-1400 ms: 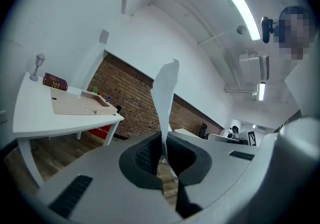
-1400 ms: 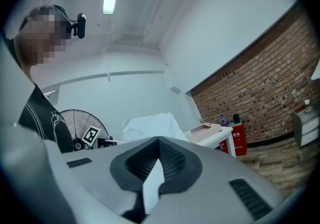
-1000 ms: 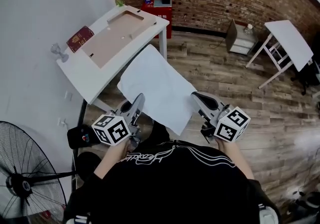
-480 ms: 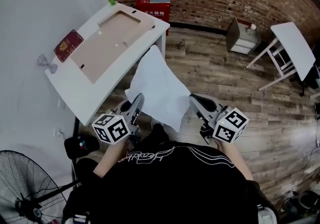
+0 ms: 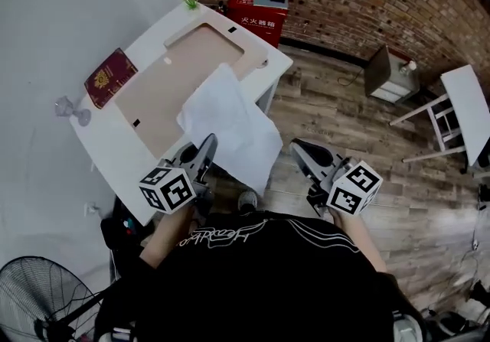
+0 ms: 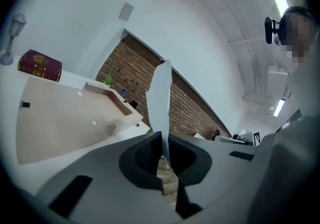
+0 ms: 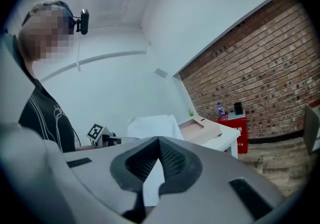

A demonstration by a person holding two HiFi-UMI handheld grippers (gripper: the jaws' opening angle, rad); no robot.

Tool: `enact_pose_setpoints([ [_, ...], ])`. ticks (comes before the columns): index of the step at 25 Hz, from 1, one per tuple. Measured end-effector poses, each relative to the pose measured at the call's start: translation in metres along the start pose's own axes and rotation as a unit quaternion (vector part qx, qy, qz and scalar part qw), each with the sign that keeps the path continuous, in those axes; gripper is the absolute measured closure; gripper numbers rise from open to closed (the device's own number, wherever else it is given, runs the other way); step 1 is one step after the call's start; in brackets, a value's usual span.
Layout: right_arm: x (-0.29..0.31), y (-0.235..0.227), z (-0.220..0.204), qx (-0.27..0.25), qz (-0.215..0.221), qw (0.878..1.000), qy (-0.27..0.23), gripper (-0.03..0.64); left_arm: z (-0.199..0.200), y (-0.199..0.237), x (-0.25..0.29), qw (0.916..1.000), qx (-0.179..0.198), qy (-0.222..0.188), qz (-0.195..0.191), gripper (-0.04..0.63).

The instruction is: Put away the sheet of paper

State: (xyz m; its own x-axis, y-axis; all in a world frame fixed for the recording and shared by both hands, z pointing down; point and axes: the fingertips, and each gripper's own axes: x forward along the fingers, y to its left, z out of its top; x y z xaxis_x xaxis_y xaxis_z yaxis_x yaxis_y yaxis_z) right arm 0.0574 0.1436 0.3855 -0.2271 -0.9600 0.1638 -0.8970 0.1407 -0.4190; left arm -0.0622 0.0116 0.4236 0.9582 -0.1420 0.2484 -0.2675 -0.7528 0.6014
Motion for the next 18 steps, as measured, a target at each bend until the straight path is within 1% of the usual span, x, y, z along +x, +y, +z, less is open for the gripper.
enact_pose_setpoints([
  [4, 0.047, -0.013, 0.022, -0.010, 0.016, 1.000, -0.007, 0.615, 0.028, 0.040, 0.005, 0.9998, -0.003, -0.012, 0.019, 0.563],
  [9, 0.083, -0.031, 0.028, -0.007, 0.037, 0.999, 0.007, 0.615, 0.049, 0.077, 0.007, 0.9984, -0.012, -0.026, 0.049, 0.563],
  [13, 0.113, -0.046, 0.038, 0.007, 0.066, 0.998, 0.013, 0.615, 0.068, 0.101, 0.008, 0.9963, -0.018, -0.048, 0.069, 0.563],
  [18, 0.162, -0.066, 0.059, 0.000, 0.114, 0.993, 0.030, 0.615, 0.089, 0.131, 0.007, 0.9910, -0.030, -0.068, 0.111, 0.563],
])
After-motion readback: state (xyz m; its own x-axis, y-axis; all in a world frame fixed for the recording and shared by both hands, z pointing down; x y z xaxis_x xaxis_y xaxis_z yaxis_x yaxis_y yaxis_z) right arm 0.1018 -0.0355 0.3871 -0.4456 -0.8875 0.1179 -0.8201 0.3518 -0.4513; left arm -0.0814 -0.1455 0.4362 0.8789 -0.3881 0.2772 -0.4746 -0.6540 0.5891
